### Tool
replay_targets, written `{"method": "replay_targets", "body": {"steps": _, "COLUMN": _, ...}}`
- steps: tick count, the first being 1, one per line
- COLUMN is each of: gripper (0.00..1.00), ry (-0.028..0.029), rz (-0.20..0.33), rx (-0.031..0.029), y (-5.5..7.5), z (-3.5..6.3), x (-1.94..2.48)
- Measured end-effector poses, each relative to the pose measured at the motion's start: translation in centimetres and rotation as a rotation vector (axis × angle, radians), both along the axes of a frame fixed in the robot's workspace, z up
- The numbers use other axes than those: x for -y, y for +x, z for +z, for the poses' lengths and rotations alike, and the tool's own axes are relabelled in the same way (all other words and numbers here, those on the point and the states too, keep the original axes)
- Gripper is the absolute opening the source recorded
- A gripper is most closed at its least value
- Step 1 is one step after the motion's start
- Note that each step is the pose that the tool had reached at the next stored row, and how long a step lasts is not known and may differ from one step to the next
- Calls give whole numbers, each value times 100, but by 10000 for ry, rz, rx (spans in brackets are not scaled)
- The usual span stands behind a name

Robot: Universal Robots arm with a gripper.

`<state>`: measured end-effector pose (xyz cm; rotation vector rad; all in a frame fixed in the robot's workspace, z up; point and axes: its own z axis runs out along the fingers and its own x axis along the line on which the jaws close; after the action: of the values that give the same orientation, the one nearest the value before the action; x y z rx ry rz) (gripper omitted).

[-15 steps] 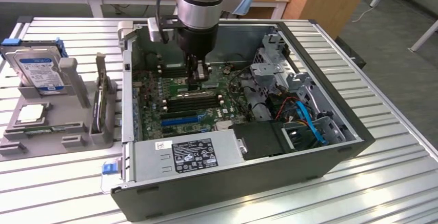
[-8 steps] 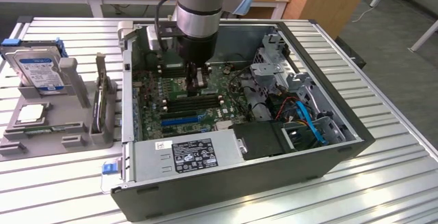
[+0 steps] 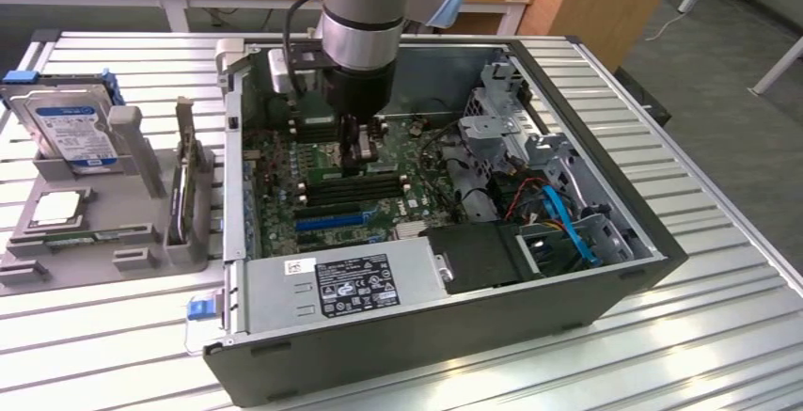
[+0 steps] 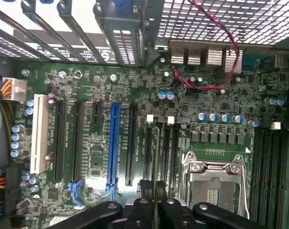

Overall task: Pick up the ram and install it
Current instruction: 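Insert the ram into the slot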

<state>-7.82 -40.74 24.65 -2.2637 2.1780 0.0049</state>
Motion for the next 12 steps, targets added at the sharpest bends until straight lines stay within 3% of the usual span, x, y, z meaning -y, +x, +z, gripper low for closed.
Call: {"method": "replay_targets", "body": {"steps": 12, "gripper": 13, "ry": -1, "rz": 0, "rx": -1, "y": 0, "z": -184, "x": 21}}
